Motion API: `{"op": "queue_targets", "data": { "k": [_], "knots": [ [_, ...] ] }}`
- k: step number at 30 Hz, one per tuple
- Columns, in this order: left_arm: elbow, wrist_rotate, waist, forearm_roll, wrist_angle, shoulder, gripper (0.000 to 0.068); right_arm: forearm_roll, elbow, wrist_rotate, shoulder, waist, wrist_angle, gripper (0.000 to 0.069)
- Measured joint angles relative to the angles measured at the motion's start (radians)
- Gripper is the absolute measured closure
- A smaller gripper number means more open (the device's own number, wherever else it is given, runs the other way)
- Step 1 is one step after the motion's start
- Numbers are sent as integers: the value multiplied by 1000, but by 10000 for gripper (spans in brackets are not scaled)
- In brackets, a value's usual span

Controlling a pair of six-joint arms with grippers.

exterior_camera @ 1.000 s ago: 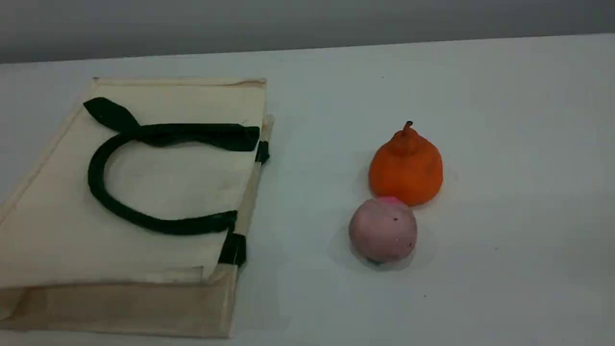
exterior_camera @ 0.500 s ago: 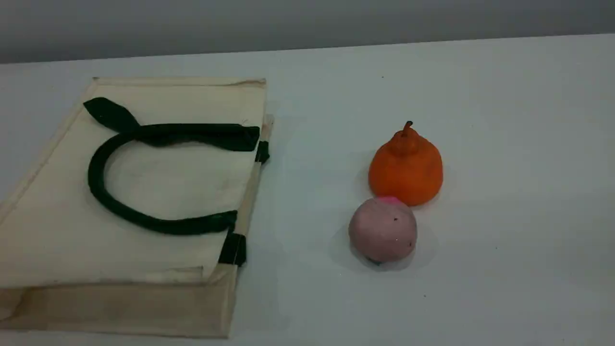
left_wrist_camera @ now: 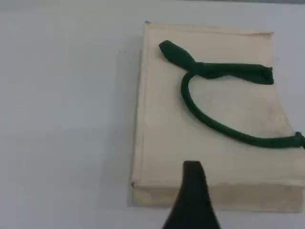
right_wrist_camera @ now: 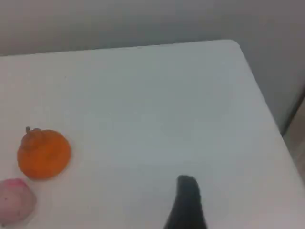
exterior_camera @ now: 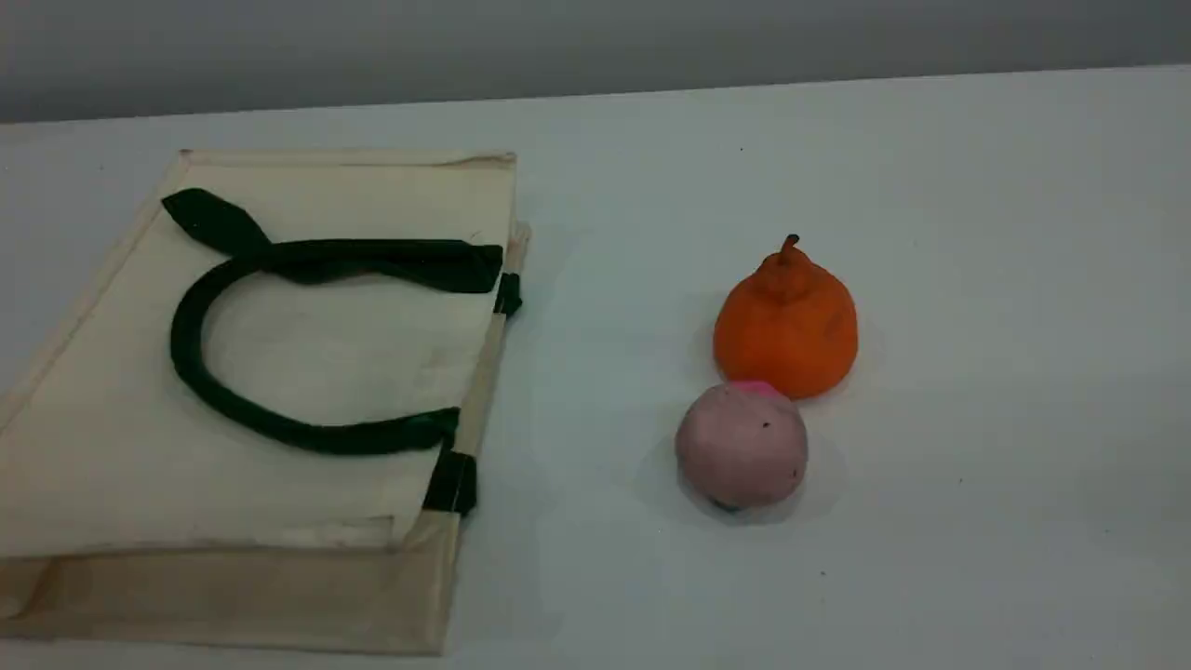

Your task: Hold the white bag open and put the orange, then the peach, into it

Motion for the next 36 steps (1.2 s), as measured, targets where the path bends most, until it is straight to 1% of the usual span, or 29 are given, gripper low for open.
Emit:
{"op": "queue_targets", "data": {
  "k": [5,7,14,17,19,21,23,25,27,30,33,36],
  "knots": [
    [0,0,-64,0,0,0,177,0,0,0,0,0,0,176],
    [0,0,-78,0,0,0,177,0,0,0,0,0,0,176],
    [0,0,-81,0,0,0,177,17,0,1,0,4,0,176],
    [-10,15,-81,1,0,0,177,39,0,1,0,4,0,176],
    [-32,15,-81,0,-31,5,177,71,-1,-14,0,4,-5,176],
    [-62,-19,-81,-27,-94,28,177,104,-4,-50,1,4,-6,176],
    [-92,-57,-84,-30,-128,86,177,138,-12,-86,22,4,-8,176],
    [-125,-61,-84,-22,-132,162,177,192,-18,-113,78,4,-35,176],
    [-155,-31,-84,-22,-145,261,177,235,-24,-126,138,4,-77,176],
    [-189,38,-84,-22,-205,417,177,298,-29,-167,240,4,-163,176],
    [-190,84,-84,-22,-274,581,177,345,-30,-224,362,4,-267,176],
    [-190,86,-84,-22,-368,743,177,401,-30,-286,490,4,-371,176]
  ]
}}
